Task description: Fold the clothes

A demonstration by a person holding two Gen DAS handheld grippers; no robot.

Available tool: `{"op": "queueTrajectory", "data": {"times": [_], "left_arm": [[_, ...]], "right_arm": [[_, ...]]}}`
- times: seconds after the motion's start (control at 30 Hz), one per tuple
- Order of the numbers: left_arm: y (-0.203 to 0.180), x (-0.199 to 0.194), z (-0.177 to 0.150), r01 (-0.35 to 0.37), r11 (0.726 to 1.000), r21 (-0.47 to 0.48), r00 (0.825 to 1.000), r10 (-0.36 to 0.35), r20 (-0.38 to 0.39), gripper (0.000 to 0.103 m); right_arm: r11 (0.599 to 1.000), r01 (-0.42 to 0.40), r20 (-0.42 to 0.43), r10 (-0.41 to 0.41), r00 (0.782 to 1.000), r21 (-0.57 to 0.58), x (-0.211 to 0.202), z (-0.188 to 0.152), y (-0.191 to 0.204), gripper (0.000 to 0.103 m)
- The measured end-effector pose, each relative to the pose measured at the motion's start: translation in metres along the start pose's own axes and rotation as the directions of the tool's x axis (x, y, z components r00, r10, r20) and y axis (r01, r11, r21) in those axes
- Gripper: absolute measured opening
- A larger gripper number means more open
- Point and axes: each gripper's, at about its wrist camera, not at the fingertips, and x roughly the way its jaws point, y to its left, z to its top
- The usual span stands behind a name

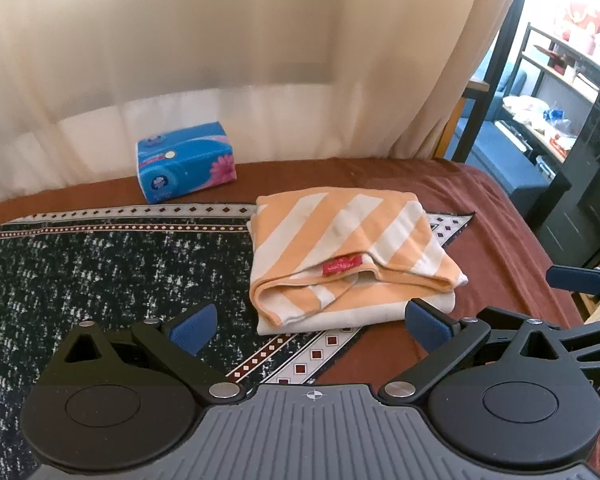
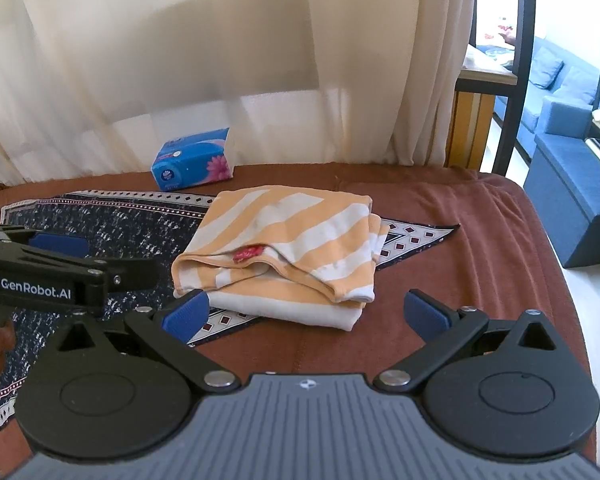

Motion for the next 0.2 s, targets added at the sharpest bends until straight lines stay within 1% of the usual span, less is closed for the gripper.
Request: {"op": "queueTrajectory", "data": {"times": [0.2], "left_arm": [[0.0028, -0.0001, 0.0007, 0.002, 1.0, -0.007, 1.0, -0.002, 0.01, 0.103]], "right_arm": [[1.0, 0.002, -0.007, -0.002, 1.0, -0.001, 0.0019, 0.0001, 0.0, 0.103]]}}
